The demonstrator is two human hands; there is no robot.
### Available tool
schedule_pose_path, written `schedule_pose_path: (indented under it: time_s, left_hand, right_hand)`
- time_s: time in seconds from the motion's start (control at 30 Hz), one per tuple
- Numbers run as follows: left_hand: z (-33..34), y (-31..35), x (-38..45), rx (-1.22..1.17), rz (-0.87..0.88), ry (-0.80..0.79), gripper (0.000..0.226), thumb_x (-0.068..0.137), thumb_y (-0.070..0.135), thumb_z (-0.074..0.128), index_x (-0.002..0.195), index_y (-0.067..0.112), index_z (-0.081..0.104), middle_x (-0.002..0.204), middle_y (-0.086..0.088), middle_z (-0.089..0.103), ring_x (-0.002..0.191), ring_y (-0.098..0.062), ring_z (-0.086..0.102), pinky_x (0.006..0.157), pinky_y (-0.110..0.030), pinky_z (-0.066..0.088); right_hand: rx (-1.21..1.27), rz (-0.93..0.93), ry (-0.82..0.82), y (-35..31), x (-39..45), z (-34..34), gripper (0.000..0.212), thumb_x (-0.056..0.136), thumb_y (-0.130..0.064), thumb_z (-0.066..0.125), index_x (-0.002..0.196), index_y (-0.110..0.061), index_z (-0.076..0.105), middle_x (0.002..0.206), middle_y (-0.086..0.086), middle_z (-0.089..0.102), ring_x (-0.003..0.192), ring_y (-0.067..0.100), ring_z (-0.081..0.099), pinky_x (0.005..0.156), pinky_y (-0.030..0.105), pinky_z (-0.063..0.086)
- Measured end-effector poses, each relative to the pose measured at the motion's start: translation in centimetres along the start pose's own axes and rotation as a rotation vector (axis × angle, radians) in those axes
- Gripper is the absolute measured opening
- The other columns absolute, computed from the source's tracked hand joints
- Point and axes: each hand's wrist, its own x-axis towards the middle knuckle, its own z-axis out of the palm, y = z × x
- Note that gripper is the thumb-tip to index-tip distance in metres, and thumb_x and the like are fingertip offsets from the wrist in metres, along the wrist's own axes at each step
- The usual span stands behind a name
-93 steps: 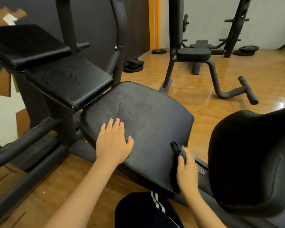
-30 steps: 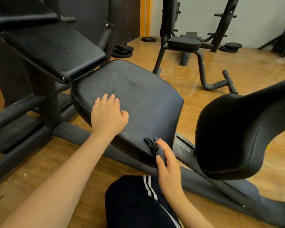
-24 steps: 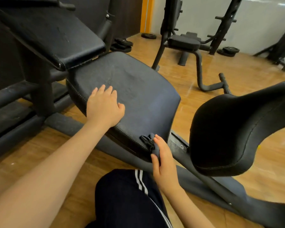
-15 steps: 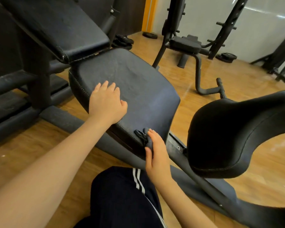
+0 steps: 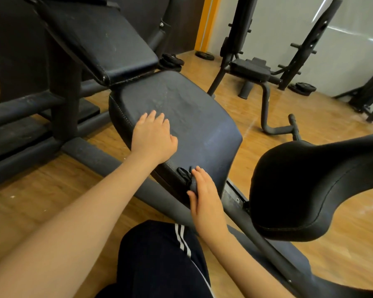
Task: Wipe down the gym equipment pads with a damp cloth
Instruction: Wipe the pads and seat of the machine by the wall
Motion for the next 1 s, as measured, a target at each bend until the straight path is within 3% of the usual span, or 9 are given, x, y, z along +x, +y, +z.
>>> schedule_pose_path:
  time_s: [0.13, 0.2, 0.33, 0.47, 0.6, 0.73, 0.8, 0.93, 1.0]
  left_hand:
    - [-0.1, 0.0, -0.2, -0.017, 0.001, 0.023, 0.053, 0.095, 0.033, 0.035, 0.142, 0.008, 0.042, 0.153, -0.008, 0.034, 0.143, -0.025, 0.023, 0.116, -0.038, 0.015]
    - [-0.1, -0.1, -0.1, -0.03, 0.006, 0.033, 0.054, 0.096, 0.033, 0.034, 0.143, 0.008, 0.04, 0.154, -0.008, 0.032, 0.144, -0.024, 0.022, 0.116, -0.038, 0.014]
    - [0.3, -0.3, 0.0, -0.056, 0.008, 0.046, 0.053, 0.097, 0.033, 0.032, 0.143, 0.008, 0.041, 0.153, -0.007, 0.033, 0.144, -0.024, 0.022, 0.117, -0.038, 0.014]
    - [0.6, -0.4, -0.1, -0.098, 0.009, 0.095, 0.05, 0.097, 0.031, 0.033, 0.139, 0.008, 0.048, 0.15, -0.008, 0.038, 0.142, -0.024, 0.027, 0.116, -0.037, 0.017]
    - [1.5, -0.9, -0.8, -0.267, 0.024, 0.262, 0.051, 0.093, 0.028, 0.034, 0.132, 0.002, 0.054, 0.144, -0.015, 0.045, 0.139, -0.029, 0.034, 0.115, -0.042, 0.019]
    - [2.8, -2.2, -2.5, -0.341, -0.062, 0.331, 0.059, 0.096, 0.029, 0.036, 0.146, -0.001, 0.029, 0.156, -0.019, 0.02, 0.146, -0.031, 0.01, 0.117, -0.044, 0.007]
    - [3.4, -2.7, -3.3, -0.383, -0.101, 0.31, 0.064, 0.099, 0.028, 0.041, 0.15, 0.0, 0.015, 0.159, -0.018, 0.005, 0.147, -0.029, -0.003, 0.116, -0.041, 0.002]
    - [3.8, -2.8, -3.8, -0.417, -0.127, 0.308, 0.072, 0.097, 0.032, 0.041, 0.151, 0.0, 0.004, 0.159, -0.018, -0.004, 0.146, -0.027, -0.007, 0.116, -0.039, 0.001]
    - [3.8, -2.7, -3.9, -0.4, -0.139, 0.299, 0.072, 0.097, 0.033, 0.04, 0.151, 0.0, 0.005, 0.159, -0.019, -0.002, 0.147, -0.027, -0.005, 0.116, -0.041, 0.0]
  right_hand:
    - [-0.014, -0.055, -0.103, -2.3, 2.0, 0.2, 0.054, 0.092, -0.019, 0.053, 0.14, -0.004, 0.035, 0.145, 0.011, 0.038, 0.136, 0.022, 0.031, 0.113, 0.028, 0.019]
    - [-0.019, -0.105, -0.086, -1.3, 1.1, -0.2, 0.055, 0.092, -0.027, 0.044, 0.141, -0.005, 0.033, 0.145, 0.01, 0.037, 0.136, 0.015, 0.027, 0.112, 0.025, 0.02]
    - [0.02, 0.007, -0.082, 1.8, -1.9, -0.9, 0.057, 0.091, -0.038, 0.035, 0.141, -0.011, 0.032, 0.145, 0.001, 0.03, 0.134, 0.002, 0.019, 0.109, 0.008, 0.008]
    - [-0.004, 0.048, -0.015, 1.4, -1.7, -0.4, 0.05, 0.092, -0.017, 0.052, 0.138, -0.007, 0.038, 0.145, 0.004, 0.035, 0.134, 0.009, 0.024, 0.112, 0.027, 0.02]
    - [0.008, -0.002, -0.06, -0.6, 0.3, -0.3, 0.051, 0.093, -0.013, 0.051, 0.141, -0.006, 0.034, 0.147, 0.008, 0.034, 0.138, 0.015, 0.024, 0.111, 0.024, 0.011]
    - [0.05, -0.11, -0.157, 0.7, -0.3, -1.2, 0.061, 0.095, -0.036, 0.038, 0.146, -0.017, 0.01, 0.151, -0.009, 0.013, 0.139, -0.004, 0.003, 0.111, 0.009, 0.001]
    - [0.07, -0.101, -0.166, 1.4, -1.1, -1.4, 0.058, 0.093, -0.036, 0.03, 0.145, -0.019, 0.01, 0.151, -0.011, 0.012, 0.139, -0.007, 0.002, 0.111, 0.009, 0.002]
    - [-0.023, -0.098, -0.063, 0.3, -0.2, -0.5, 0.053, 0.091, -0.017, 0.05, 0.141, -0.006, 0.034, 0.147, 0.006, 0.034, 0.139, 0.014, 0.023, 0.111, 0.028, 0.017]
    - [-0.061, -0.142, -0.117, -1.8, 1.8, 0.0, 0.056, 0.088, -0.003, 0.058, 0.139, -0.001, 0.036, 0.146, 0.016, 0.036, 0.138, 0.028, 0.028, 0.11, 0.038, 0.014]
